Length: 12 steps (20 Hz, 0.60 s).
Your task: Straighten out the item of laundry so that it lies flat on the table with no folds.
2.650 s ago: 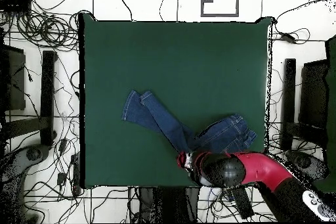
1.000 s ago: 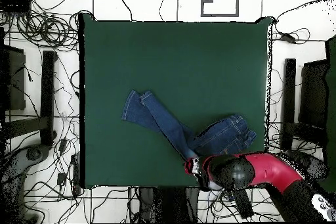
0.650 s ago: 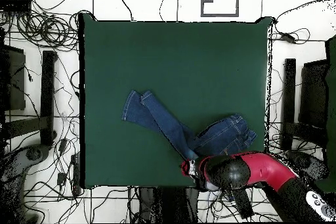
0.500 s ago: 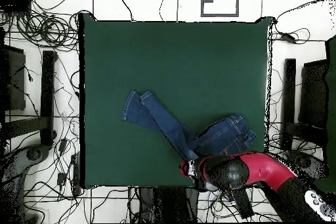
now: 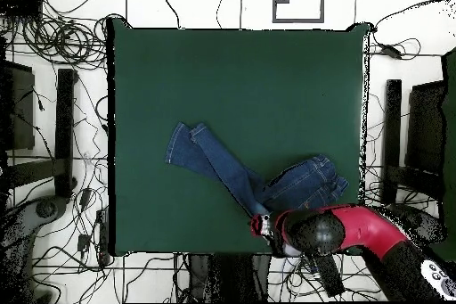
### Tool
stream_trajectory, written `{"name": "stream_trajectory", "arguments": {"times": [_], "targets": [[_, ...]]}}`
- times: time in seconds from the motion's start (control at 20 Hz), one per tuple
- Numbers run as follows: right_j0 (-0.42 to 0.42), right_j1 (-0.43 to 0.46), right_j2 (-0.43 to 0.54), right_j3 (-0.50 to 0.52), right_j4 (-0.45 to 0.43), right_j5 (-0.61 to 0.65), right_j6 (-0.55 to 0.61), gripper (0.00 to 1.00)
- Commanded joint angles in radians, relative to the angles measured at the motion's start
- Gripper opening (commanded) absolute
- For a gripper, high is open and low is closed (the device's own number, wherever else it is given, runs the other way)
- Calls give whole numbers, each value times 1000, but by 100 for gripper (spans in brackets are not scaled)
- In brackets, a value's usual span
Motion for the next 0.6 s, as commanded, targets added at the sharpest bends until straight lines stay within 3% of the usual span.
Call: {"name": "stream_trajectory", "arguments": {"times": [0.05,0.6], "targets": [[9,-8,90,-143,24,136,-312,100],[9,42,81,-150,-34,91,-287,100]]}}
